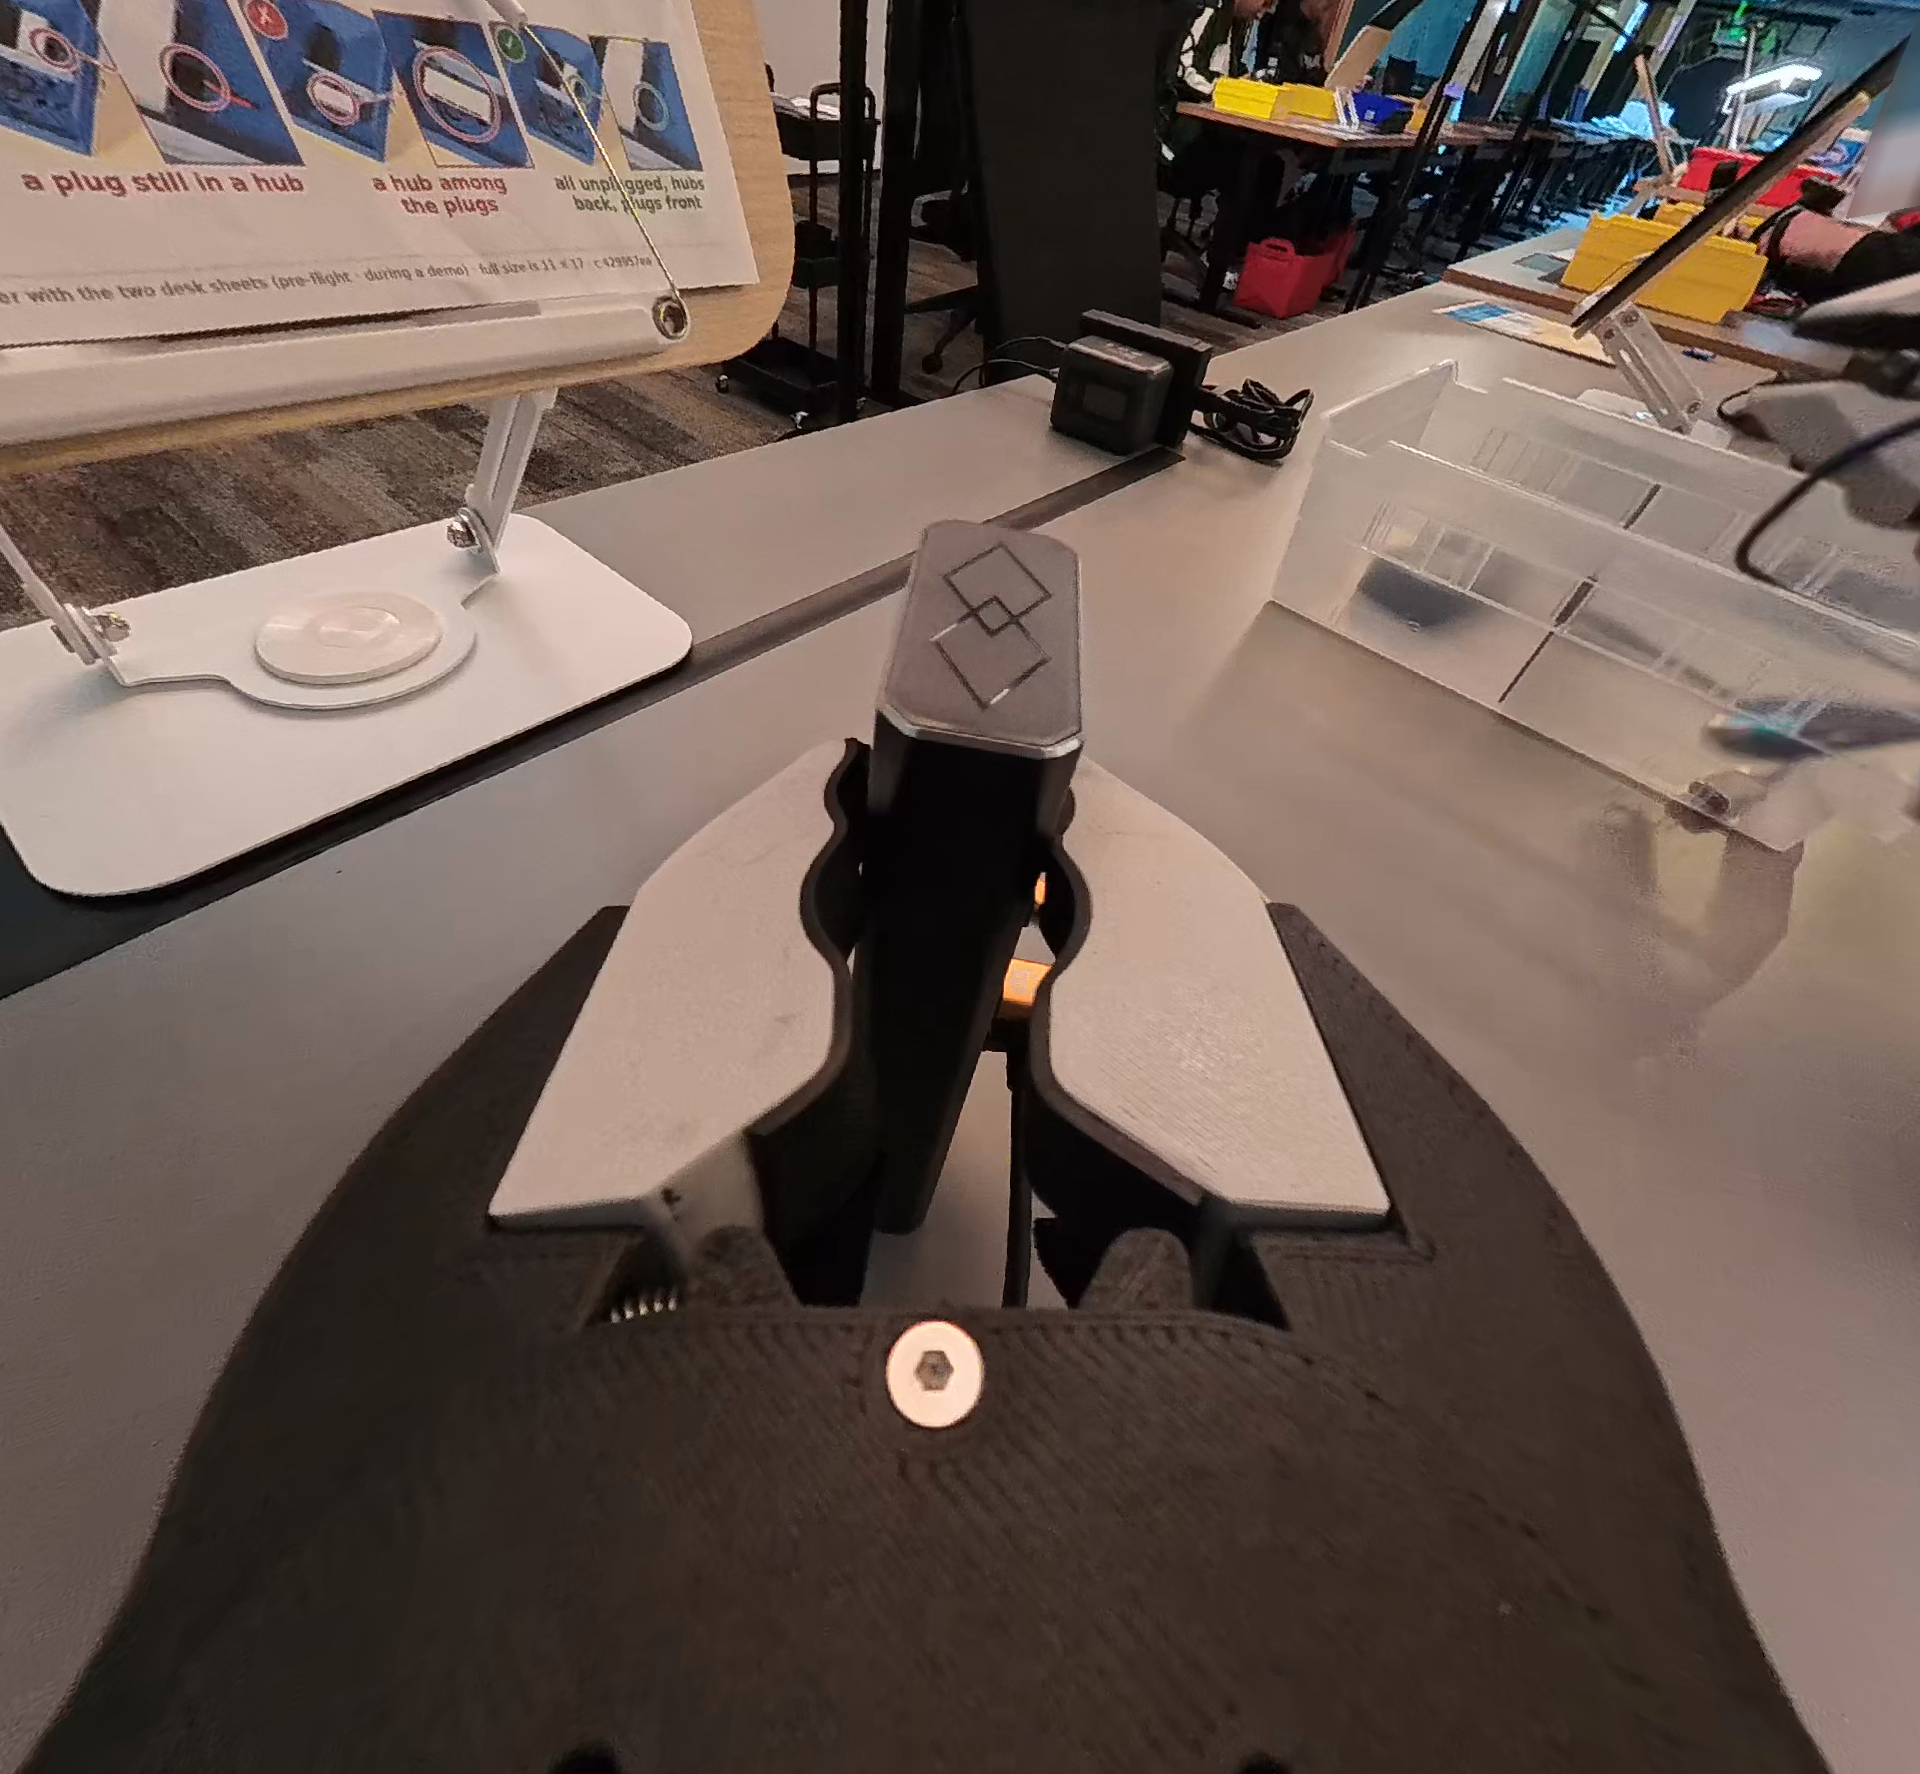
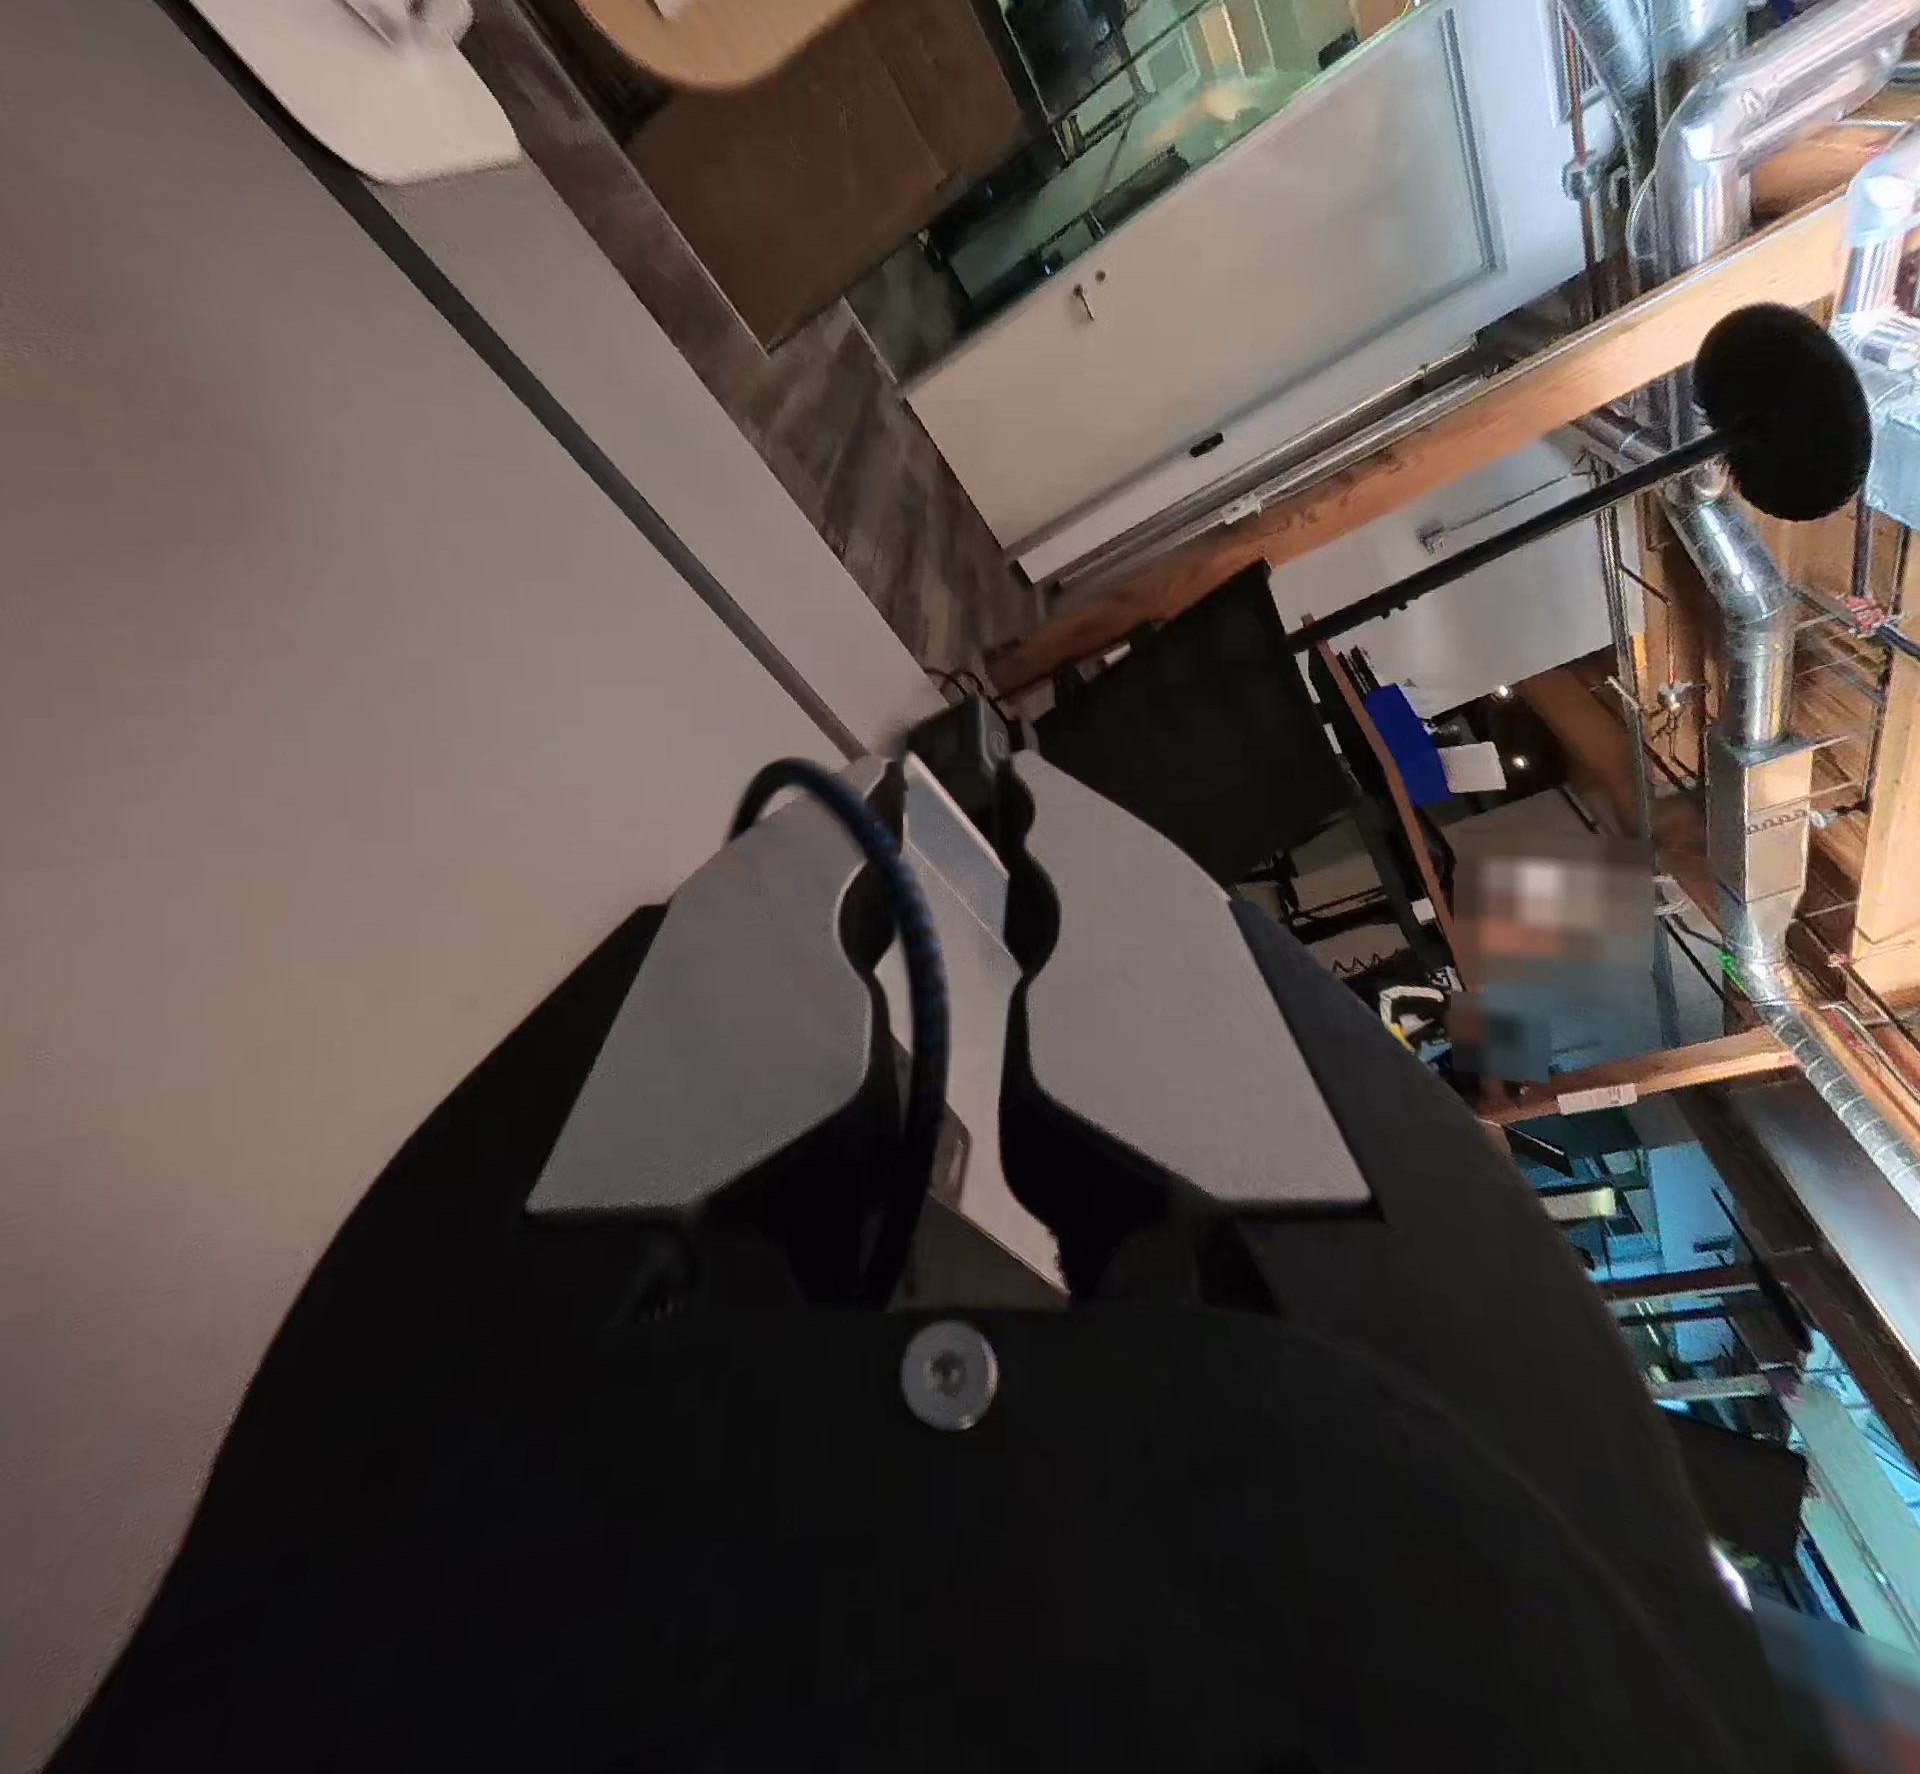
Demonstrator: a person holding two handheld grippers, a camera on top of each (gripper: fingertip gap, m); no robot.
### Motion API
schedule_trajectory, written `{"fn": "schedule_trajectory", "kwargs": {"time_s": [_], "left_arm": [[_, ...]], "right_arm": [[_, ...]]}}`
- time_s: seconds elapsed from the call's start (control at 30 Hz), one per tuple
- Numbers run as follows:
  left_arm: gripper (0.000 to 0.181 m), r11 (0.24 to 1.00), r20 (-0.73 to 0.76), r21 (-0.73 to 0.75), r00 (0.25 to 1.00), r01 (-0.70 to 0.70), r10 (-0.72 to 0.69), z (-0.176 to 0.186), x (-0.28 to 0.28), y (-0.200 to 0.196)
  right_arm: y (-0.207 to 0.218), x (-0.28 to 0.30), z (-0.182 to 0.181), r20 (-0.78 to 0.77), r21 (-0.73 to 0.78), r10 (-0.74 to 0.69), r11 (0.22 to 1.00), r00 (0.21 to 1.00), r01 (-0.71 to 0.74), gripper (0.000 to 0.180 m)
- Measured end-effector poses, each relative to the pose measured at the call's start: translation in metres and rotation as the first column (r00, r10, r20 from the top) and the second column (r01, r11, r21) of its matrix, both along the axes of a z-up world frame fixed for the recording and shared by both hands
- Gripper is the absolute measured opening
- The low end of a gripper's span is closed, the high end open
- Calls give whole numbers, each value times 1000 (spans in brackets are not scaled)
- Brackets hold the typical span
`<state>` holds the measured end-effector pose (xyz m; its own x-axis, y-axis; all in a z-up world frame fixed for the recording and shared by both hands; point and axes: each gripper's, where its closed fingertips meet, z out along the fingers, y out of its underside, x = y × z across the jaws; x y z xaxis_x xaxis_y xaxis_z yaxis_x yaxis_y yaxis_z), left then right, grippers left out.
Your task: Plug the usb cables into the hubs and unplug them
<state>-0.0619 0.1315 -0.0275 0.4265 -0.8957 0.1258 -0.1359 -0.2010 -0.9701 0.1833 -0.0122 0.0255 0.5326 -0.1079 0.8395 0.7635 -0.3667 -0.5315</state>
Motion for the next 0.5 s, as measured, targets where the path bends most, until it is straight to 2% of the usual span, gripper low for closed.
{"fn": "schedule_trajectory", "kwargs": {"time_s": [0.07, 0.2, 0.27, 0.33, 0.43, 0.5], "left_arm": [[29, 1000, 3, -1, 1000, 3, -3, 0, 0, 0], [29, 1000, 3, -2, 1000, 6, -6, 0, 1, 0], [29, 1000, 5, -4, 1000, 8, -8, 0, 1, 0], [30, 1000, 8, -9, 1000, 13, -13, 0, 1, 0], [30, 1000, 12, -15, 1000, 17, -17, 0, 0, -1], [30, 1000, 15, -18, 1000, 16, -16, 0, 1, -1]], "right_arm": [[-11, 24, -2, -45, -84, 0, 996, 999, -3, 11], [-27, 79, -7, -224, -358, -35, 932, 974, -49, 22], [-32, 116, 13, -244, -389, -82, 921, 966, -20, 20], [-37, 135, 32, -269, -410, -68, 911, 961, -50, 19], [-42, 144, 48, -264, -440, -41, 894, 964, -82, 19], [-43, 157, 54, -132, -457, -62, 889, 989, -6, 21]]}}
